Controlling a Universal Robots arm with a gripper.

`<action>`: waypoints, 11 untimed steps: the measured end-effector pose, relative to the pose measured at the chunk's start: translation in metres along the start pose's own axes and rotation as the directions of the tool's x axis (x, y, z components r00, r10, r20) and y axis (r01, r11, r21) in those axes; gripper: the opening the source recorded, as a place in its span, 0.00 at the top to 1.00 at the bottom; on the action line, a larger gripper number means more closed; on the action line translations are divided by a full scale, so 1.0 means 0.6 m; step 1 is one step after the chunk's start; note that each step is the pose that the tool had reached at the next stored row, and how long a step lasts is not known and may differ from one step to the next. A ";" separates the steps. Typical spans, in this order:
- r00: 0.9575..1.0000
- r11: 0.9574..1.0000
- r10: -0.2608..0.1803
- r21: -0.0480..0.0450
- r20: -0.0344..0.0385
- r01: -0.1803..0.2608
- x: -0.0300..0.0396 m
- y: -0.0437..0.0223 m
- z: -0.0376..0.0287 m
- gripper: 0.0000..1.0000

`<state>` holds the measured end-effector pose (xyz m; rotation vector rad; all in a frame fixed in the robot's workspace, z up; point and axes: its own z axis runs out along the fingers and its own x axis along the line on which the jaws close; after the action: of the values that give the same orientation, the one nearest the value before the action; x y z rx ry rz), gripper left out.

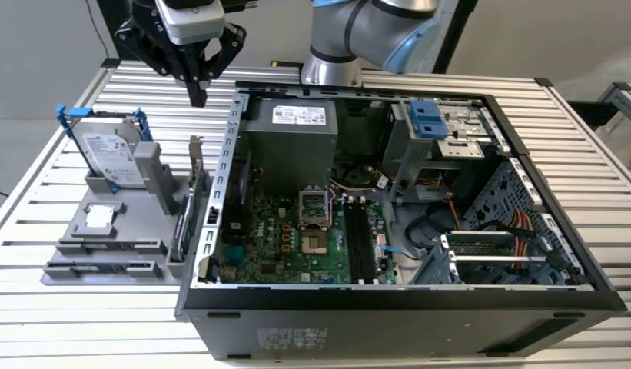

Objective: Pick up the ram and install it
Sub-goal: 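Reach for the ram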

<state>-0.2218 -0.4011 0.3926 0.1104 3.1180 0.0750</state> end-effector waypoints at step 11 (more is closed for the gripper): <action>1.000 1.000 0.000 0.000 0.000 0.000 0.014 -0.001 0.000 1.00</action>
<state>-0.2302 -0.4011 0.3926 0.1104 3.1180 0.0751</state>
